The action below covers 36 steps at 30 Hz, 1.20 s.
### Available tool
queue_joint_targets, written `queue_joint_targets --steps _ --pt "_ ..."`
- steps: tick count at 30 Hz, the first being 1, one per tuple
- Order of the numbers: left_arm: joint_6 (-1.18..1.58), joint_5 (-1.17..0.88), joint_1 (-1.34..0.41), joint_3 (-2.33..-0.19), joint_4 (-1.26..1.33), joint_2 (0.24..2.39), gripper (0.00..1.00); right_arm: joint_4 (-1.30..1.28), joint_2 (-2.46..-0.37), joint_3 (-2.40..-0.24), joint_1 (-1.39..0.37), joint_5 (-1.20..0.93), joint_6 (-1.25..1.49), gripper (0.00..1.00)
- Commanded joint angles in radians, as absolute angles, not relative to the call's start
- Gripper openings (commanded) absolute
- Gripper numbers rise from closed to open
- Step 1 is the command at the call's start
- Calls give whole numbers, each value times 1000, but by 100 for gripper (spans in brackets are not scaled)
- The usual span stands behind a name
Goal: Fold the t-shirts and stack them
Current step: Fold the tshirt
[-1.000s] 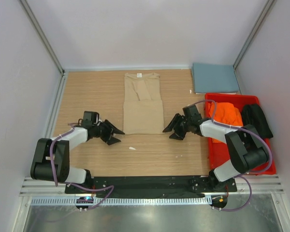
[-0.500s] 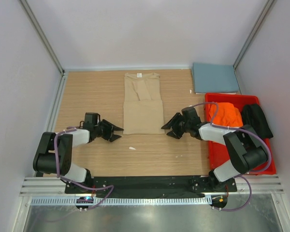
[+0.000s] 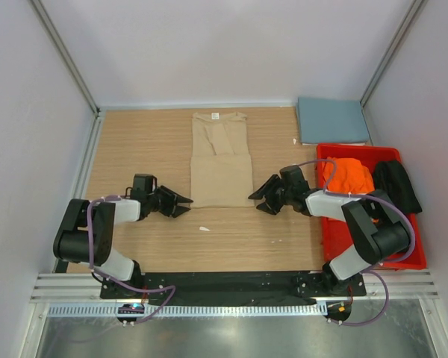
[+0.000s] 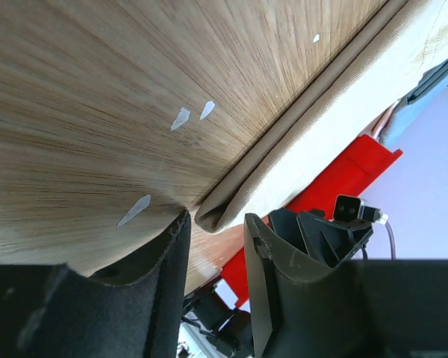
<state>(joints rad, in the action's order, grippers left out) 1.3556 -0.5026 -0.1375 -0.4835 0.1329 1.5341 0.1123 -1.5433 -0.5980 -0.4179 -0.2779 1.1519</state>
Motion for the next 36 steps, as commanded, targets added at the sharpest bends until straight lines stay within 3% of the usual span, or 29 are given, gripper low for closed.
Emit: queue_joint_targets --steps 1,21,33,36 --pt "1347 -468 -143 -459 127 1558 36 158 -1554 -591 -426 -268 1170 56" --pt "1336 -476 -143 -466 166 1605 8 164 -1586 -568 -448 -218 1264 45" --pt "1325 -483 -141 -486 164 1626 0 164 -1621 -583 -449 -213 1259 43" --pt "1298 -492 -141 -508 147 1634 0 164 -1626 -586 -448 -212 1256 33"
